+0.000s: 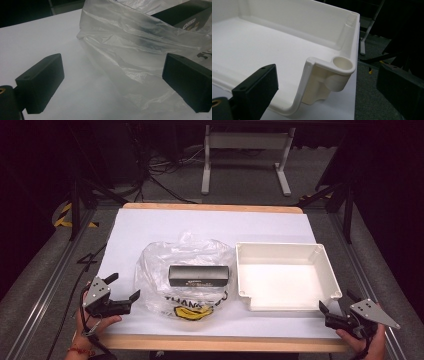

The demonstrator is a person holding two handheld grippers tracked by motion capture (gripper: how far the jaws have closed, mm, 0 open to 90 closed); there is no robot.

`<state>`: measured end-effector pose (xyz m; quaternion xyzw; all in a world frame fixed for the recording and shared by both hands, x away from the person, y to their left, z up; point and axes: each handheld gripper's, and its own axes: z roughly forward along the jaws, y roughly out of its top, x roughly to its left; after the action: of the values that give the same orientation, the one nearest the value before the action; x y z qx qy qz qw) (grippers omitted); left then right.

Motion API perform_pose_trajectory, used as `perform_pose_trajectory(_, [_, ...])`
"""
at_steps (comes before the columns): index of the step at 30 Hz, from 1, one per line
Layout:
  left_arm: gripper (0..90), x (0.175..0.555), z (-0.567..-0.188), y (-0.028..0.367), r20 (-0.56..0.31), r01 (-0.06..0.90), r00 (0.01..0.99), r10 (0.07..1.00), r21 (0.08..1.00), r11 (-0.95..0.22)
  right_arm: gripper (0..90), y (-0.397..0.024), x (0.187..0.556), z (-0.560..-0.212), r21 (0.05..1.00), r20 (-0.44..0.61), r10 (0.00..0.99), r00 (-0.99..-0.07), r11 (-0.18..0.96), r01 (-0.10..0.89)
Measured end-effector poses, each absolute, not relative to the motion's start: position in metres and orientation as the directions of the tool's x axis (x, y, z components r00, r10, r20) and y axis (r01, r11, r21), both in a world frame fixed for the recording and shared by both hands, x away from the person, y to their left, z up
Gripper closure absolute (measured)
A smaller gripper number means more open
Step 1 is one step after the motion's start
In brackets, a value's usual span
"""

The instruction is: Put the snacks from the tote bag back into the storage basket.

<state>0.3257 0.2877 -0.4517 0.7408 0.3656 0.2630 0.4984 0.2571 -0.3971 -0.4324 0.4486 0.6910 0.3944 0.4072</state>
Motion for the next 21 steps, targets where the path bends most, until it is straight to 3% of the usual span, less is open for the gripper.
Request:
perform_pose_trajectory(10, [4.9, 0.324, -0.452, 0.287, 0.03, 0.278, 0.601, 0.799, 0.929, -0.244, 5.4, -0.397, 0.253, -0.426, 0.915, -0.207, 0.942, -0.266, 0.283, 0.287])
perform_pose_trajectory(21, [4.9, 0.326, -0.454, 0.285, 0.033, 0.287, 0.602, 0.798, 0.924, -0.254, 7.5, -0.382, 0.251, -0.412, 0.913, -0.236, 0.904, -0.355, 0.332, 0.238])
